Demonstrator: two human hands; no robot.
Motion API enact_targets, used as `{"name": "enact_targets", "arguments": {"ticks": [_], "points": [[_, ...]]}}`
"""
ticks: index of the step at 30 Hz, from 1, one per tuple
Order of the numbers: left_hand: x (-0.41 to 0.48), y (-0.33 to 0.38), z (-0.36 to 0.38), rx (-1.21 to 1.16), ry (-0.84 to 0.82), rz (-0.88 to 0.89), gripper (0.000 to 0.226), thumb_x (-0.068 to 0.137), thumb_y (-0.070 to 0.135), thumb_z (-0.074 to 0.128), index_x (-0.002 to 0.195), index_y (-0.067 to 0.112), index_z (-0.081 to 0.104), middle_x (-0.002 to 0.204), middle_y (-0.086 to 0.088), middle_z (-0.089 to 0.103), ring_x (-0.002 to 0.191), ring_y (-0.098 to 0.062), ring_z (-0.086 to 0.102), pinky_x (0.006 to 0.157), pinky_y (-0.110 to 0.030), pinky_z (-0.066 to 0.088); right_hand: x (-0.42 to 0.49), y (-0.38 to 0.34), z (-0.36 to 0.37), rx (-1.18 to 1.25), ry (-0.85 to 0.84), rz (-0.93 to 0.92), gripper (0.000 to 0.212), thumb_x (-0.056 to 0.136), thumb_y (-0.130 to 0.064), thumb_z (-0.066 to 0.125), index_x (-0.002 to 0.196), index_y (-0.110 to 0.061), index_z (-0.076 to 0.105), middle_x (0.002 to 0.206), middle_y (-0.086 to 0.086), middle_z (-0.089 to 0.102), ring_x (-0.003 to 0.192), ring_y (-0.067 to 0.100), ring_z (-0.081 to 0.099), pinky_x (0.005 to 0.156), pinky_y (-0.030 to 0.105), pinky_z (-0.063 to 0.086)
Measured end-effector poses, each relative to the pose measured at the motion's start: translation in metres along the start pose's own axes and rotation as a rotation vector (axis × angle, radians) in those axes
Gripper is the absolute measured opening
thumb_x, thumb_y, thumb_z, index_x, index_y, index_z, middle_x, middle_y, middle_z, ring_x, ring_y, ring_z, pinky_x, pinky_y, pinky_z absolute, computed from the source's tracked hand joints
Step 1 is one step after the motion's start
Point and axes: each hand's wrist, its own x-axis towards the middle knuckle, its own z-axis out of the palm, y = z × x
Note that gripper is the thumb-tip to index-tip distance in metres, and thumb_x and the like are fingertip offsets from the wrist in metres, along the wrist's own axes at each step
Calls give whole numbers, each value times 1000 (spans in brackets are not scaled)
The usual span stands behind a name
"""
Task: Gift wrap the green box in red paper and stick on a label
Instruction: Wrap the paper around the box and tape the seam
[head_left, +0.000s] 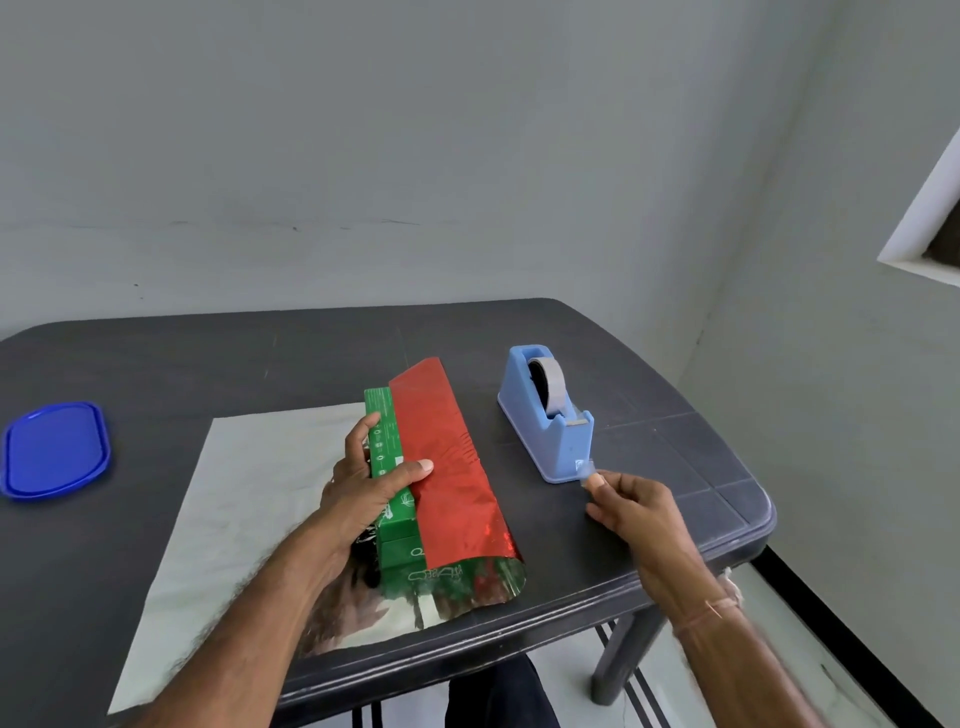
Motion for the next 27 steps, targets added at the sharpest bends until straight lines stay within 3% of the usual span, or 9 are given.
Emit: {"name": "enact_targets", "arguments": {"ticks": [2, 7, 10, 15, 19, 21, 24, 27], "points": [[1, -1, 1, 3, 2, -3, 99, 35, 85, 84, 116, 85, 28, 143, 2, 44, 130, -30, 50, 110, -55, 45, -10, -8, -2, -29, -90, -14, 23, 96, -27, 70, 96, -5, 75, 87, 2, 77, 81, 7, 71, 82, 28, 61], [-2, 2, 1, 33, 15, -12, 93, 37, 87, 81, 110, 88, 25, 145, 4, 45, 131, -28, 51, 111, -51, 44, -10, -45, 19, -211, -329, -188, 45, 90, -44, 66, 104, -2, 69, 107, 14, 71, 101, 19, 69, 86, 32, 59], [-9, 9, 1, 53, 34, -18, 92, 44, 79, 79, 118, 82, 25, 136, 7, 51, 126, -25, 55, 110, -48, 46, 2, -74, 46, -388, -471, -304, 31, 98, -41, 64, 93, -10, 64, 89, 8, 65, 86, 11, 62, 80, 24, 56], [-10, 10, 1, 58, 35, -15, 101, 45, 79, 79, 129, 73, 25, 125, 15, 62, 119, -20, 61, 108, -47, 48, 34, -110, 97, -766, -669, -528, 15, 102, -32, 62, 90, -22, 62, 81, -13, 62, 74, -4, 56, 73, 20, 49], [-10, 12, 1, 72, 29, -21, 111, 45, 77, 76, 142, 61, 25, 113, 26, 59, 117, -18, 61, 111, -47, 44, 58, -127, 133, -1042, -804, -645, 21, 101, -32, 63, 95, -12, 59, 91, 4, 66, 82, 11, 59, 80, 35, 52], [-10, 14, 1, 90, 33, -21, 108, 51, 73, 75, 145, 57, 24, 110, 28, 58, 117, -18, 60, 113, -47, 42, 63, -136, 147, -1137, -862, -686, 20, 101, -30, 63, 95, -12, 56, 94, 4, 64, 84, 15, 59, 79, 35, 50], [-11, 17, 0, 110, 33, -28, 107, 54, 70, 73, 148, 55, 23, 112, 24, 56, 121, -20, 56, 115, -48, 38, 67, -145, 164, -1238, -946, -733, 12, 101, -26, 62, 94, -23, 52, 96, -3, 59, 85, 13, 55, 79, 31, 45], [-8, 16, 1, 149, 29, -34, 114, 45, 80, 68, 146, 58, 20, 134, 9, 55, 129, -24, 52, 116, -50, 35, 72, -149, 176, -1298, -1020, -751, 17, 100, -19, 63, 91, -27, 51, 99, -1, 59, 85, 11, 55, 75, 23, 45]]}}
